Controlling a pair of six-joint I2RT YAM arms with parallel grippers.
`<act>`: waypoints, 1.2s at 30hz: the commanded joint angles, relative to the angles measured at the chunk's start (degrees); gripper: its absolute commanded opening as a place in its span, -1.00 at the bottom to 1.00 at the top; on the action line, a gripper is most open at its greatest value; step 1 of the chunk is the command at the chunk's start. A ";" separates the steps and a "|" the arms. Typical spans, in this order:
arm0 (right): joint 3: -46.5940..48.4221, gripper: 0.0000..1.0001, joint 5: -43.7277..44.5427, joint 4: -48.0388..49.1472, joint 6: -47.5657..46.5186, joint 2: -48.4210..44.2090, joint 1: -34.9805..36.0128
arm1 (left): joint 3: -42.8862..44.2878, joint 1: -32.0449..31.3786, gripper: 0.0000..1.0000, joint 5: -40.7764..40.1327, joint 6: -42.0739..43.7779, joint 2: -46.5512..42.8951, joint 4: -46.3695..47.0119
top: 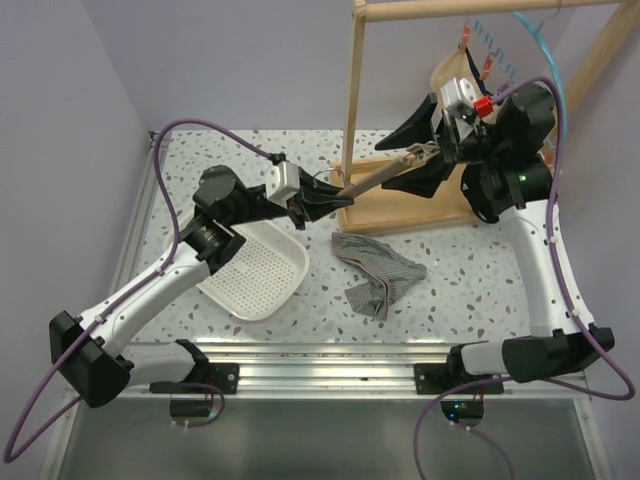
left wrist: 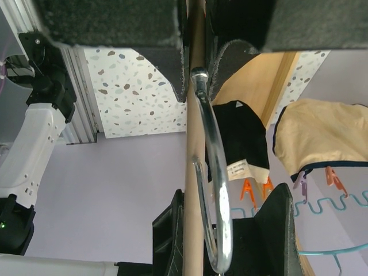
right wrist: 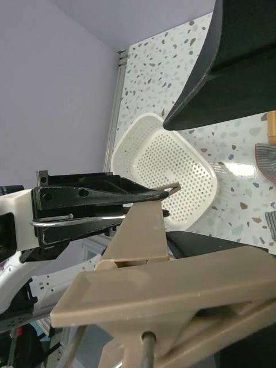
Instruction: Remove the underwear clipped to the hanger
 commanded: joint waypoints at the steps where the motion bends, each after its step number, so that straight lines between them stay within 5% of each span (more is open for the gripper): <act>1: -0.39 0.53 -5.32 1.99 2.06 -2.94 1.25 | 2.24 0.38 -1.00 -5.00 2.85 1.02 -5.33; 8: -2.32 0.90 -5.58 4.54 3.20 -3.64 0.28 | 1.19 0.56 -1.00 -8.34 6.19 -1.44 -7.63; 13: -3.73 0.85 -4.35 6.21 3.55 -3.21 0.28 | 1.10 0.73 -1.00 -8.70 6.54 -1.97 -8.25; 27: -3.73 -0.60 -4.61 9.90 5.93 -1.80 0.72 | 1.72 0.82 -1.00 -7.64 6.19 -0.83 -9.03; 29: -3.55 -1.00 -4.35 9.64 6.10 -1.80 0.81 | 1.98 0.82 -1.00 -7.99 6.63 -0.65 -9.47; 36: -4.60 -1.00 -5.23 11.04 6.02 -2.24 0.72 | 3.47 0.91 -1.00 -9.66 9.18 -0.39 -14.21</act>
